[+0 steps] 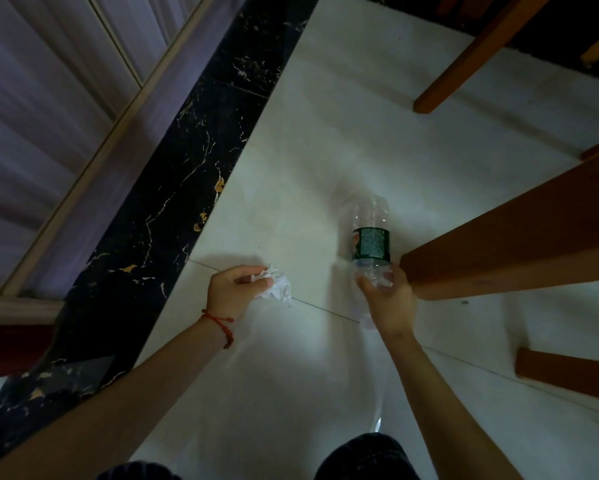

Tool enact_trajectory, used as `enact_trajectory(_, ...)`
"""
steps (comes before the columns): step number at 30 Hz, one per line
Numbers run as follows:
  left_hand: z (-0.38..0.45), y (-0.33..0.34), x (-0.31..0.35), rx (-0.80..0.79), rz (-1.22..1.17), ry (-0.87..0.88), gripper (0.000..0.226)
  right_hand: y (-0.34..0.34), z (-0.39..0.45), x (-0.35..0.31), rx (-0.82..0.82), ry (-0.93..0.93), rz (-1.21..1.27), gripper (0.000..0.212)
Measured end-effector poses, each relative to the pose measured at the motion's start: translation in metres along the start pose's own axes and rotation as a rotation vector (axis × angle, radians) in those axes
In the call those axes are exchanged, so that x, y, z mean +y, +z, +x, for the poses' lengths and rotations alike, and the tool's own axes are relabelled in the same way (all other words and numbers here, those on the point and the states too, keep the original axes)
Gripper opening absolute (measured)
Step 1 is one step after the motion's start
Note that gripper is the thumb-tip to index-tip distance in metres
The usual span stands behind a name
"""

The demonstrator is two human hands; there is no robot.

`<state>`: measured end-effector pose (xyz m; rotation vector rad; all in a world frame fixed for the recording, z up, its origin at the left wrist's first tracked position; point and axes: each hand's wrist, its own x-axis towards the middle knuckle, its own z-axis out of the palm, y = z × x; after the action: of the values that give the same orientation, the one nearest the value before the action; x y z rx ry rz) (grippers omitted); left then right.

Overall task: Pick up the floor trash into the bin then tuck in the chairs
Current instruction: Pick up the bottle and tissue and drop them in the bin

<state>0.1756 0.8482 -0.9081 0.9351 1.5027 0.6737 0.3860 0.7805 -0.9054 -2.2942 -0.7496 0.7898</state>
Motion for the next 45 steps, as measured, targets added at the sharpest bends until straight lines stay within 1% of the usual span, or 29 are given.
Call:
enact_trajectory(3,-0.003,0.000,0.003,0.010,-0.015,-0.005,0.030,-0.004,0.000,-0.004,-0.069,0.062,0.188,0.054)
enact_trajectory(6,-0.007,-0.005,0.010,0.035,-0.017,-0.012,0.026,-0.012,-0.006,-0.010,-0.189,0.152,0.378,0.057)
enact_trajectory(8,-0.015,-0.012,0.017,0.046,-0.020,-0.020,0.026,-0.021,-0.016,-0.017,-0.252,0.186,0.466,0.056)
enact_trajectory(11,-0.035,-0.025,0.033,0.068,-0.069,-0.055,0.022,-0.038,-0.038,-0.032,-0.300,0.214,0.558,0.048)
enact_trajectory(14,-0.057,-0.037,0.052,0.109,-0.126,-0.096,0.021,-0.057,-0.060,-0.048,-0.329,0.234,0.586,0.048)
enact_trajectory(17,-0.079,-0.050,0.077,0.128,-0.134,-0.107,0.024,-0.078,-0.079,-0.068,-0.339,0.250,0.602,0.048)
enact_trajectory(19,-0.094,-0.058,0.099,0.134,-0.137,-0.123,0.019,-0.094,-0.090,-0.085,-0.347,0.245,0.603,0.048)
enact_trajectory(25,-0.149,-0.081,0.175,0.144,-0.141,-0.096,0.020,-0.145,-0.133,-0.149,-0.371,0.233,0.608,0.047)
enact_trajectory(30,-0.202,-0.103,0.242,0.144,-0.123,-0.104,0.019,-0.198,-0.173,-0.206,-0.374,0.205,0.570,0.038)
enact_trajectory(34,-0.249,-0.123,0.304,0.200,-0.164,-0.084,0.023,-0.246,-0.207,-0.256,-0.334,0.169,0.541,0.019)
enact_trajectory(35,-0.260,-0.129,0.320,0.214,-0.181,-0.077,0.024,-0.259,-0.216,-0.269,-0.332,0.163,0.540,0.017)
enact_trajectory(40,-0.319,-0.145,0.396,0.235,-0.243,-0.055,0.026,-0.319,-0.261,-0.334,-0.369,0.139,0.552,0.030)
enact_trajectory(45,-0.368,-0.153,0.463,0.248,-0.194,-0.004,0.027,-0.368,-0.304,-0.390,-0.391,0.115,0.601,0.026)
